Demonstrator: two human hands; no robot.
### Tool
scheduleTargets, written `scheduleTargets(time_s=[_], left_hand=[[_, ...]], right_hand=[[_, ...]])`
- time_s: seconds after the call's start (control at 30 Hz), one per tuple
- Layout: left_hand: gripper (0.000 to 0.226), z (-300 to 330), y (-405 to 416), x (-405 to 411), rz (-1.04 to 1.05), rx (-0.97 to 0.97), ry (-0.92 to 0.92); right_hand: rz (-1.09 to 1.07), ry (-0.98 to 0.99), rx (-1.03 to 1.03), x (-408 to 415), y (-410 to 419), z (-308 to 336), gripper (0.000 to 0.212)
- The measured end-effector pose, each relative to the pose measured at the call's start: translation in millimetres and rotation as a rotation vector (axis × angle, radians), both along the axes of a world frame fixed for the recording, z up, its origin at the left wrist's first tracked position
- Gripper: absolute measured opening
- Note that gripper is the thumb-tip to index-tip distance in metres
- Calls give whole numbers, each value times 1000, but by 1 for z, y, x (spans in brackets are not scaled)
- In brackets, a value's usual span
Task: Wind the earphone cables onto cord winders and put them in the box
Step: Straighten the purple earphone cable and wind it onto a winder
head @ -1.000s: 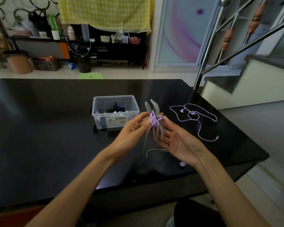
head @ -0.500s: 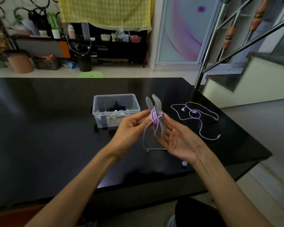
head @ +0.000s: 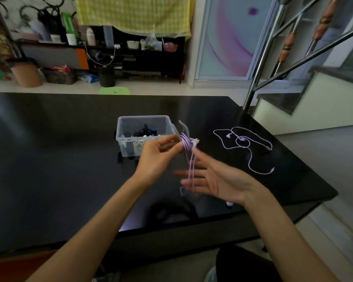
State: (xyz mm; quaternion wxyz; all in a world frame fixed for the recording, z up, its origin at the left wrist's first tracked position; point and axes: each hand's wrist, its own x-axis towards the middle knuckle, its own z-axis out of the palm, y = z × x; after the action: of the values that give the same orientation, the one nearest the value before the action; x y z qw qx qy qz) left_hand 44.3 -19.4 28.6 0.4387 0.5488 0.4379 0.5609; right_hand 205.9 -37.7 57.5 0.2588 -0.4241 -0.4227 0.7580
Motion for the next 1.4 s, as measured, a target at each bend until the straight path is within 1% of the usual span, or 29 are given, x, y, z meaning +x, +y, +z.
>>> scheduleTargets(time_s=[0.07, 0.1, 0.17, 0.2, 0.23, 0.27, 0.37, 0.4, 0.47, 0.5, 0.57, 0.63, 0.7, 0.8, 0.87, 0.97, 1.0, 1.07, 1.13, 1.2, 1.27, 1.33, 1.4], left_hand=[[24, -5, 5, -10, 68, -12, 48], [23, -8, 7, -16, 103, -12, 109], [23, -15, 14, -30, 139, -43, 323], [24, -18, 16, -35, 124, -80, 434], [25, -21, 17, -38, 81, -125, 512], [24, -24, 17, -38, 21, -164, 561], [22, -23, 14, -32, -141, -235, 752], [23, -21, 11, -28, -228, -257, 779], [27, -13, 5, -23, -481, -339, 701], [28, -10, 1, -21, -606, -385, 651], [30, -4, -4, -19, -776, -422, 633], [32, 0, -7, -19, -841, -403, 638], [31, 5, -9, -21, -851, -353, 579], [32, 12, -11, -24, -812, -307, 400], [32, 14, -12, -23, -761, -292, 288], [32, 14, -11, -20, -630, -316, 143], [31, 12, -10, -19, -571, -336, 95], [26, 8, -8, -16, -454, -379, 4], [21, 2, -5, -13, -363, -439, -74], [20, -3, -4, -9, -302, -512, -182], [22, -4, -2, -5, -258, -569, -290], [20, -5, -1, -2, -226, -578, -361], [17, -6, 0, 0, -150, -579, -438]], right_hand=[[50, -200, 58, -3, -1, -3, 45], [60, -340, 160, -3, -1, -5, 36], [24, -608, 471, 0, 1, -8, 22], [-13, -702, 641, 2, 2, -9, 21], [-37, -759, 791, 4, 3, -10, 22], [-42, -777, 898, 5, 4, -10, 22], [-7, -826, 1043, 8, 8, -14, 20], [7, -861, 1065, 11, 11, -16, 19], [25, -871, 1064, 17, 14, -17, 16], [21, -834, 1036, 21, 15, -15, 13], [9, -736, 954, 30, 15, -10, 10], [31, -655, 862, 39, 15, -6, 11], [73, -577, 765, 48, 16, -4, 15], [104, -434, 601, 51, 14, -5, 29], [88, -344, 503, 45, 13, -8, 30], [0, -308, 468, 34, 18, -16, 34], [-53, -324, 490, 30, 19, -16, 31], [-168, -359, 573, 23, 22, -19, 20], [-227, -425, 676, 18, 25, -26, 13], [-209, -525, 740, 13, 28, -35, 17], [-167, -583, 744, 11, 29, -40, 21], [-120, -629, 719, 9, 28, -41, 20], [-44, -665, 717, 7, 25, -41, 18]])
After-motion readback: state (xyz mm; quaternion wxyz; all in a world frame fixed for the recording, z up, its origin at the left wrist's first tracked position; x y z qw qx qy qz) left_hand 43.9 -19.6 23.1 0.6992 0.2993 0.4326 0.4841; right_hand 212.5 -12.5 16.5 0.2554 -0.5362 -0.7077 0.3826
